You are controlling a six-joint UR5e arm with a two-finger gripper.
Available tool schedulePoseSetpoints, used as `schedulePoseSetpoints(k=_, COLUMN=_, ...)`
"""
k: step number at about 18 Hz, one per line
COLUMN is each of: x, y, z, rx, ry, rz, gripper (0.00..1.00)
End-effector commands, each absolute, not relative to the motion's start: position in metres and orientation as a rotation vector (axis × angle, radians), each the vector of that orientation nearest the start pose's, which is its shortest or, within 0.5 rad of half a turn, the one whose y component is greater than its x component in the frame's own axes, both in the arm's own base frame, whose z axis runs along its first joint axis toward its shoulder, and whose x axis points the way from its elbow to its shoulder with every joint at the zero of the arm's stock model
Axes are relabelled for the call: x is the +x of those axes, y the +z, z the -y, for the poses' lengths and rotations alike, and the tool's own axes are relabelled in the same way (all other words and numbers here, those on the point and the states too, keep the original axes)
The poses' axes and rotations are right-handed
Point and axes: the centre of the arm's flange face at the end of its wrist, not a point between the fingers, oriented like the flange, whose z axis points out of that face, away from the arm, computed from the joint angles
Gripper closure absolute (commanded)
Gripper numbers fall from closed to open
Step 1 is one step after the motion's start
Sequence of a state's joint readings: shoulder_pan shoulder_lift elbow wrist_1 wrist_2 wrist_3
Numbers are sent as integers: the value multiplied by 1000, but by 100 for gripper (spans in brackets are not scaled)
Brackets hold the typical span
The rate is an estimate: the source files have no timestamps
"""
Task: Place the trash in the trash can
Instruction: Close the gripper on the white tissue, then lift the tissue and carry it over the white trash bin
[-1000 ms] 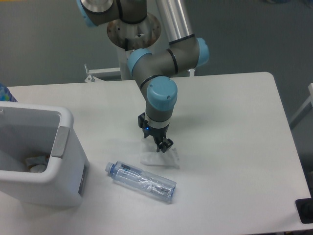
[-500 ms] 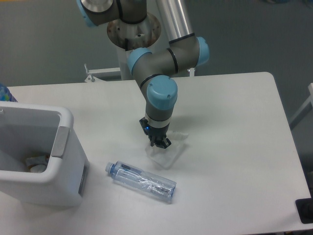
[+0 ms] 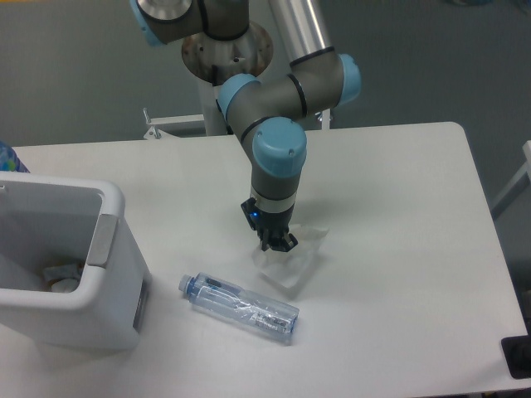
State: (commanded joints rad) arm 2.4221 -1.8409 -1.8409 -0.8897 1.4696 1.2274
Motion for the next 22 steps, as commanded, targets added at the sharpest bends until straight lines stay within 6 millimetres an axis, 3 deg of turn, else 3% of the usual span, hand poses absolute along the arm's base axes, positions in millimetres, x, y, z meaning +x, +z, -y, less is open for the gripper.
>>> schedulePoseSetpoints(k=4, x=-335, y=328, z=-487, rx=-2830, ry=121, rz=-405, gripper=100)
schedulePoseSetpoints(k=5, x=-341, y=354, z=-498, rx=-2745, ry=89, rz=-292, gripper=100)
schedulePoseSetpoints(k=7, x=-345, y=379, z=-509, rx=-2673, ry=71, rz=-214, gripper=100)
schedulePoseSetpoints(k=11, x=-342, y=449, z=-529, rx=-2484, ry=3, rz=-86, gripper=100)
schedulePoseSetpoints(k=15, x=-319, y=499, z=-528, rx=-2389, ry=-14, rz=-53, gripper=100)
schedulePoseSetpoints(k=22, x=-226, y=540, z=-549, rx=-2324, ry=-39, rz=-221, gripper=100)
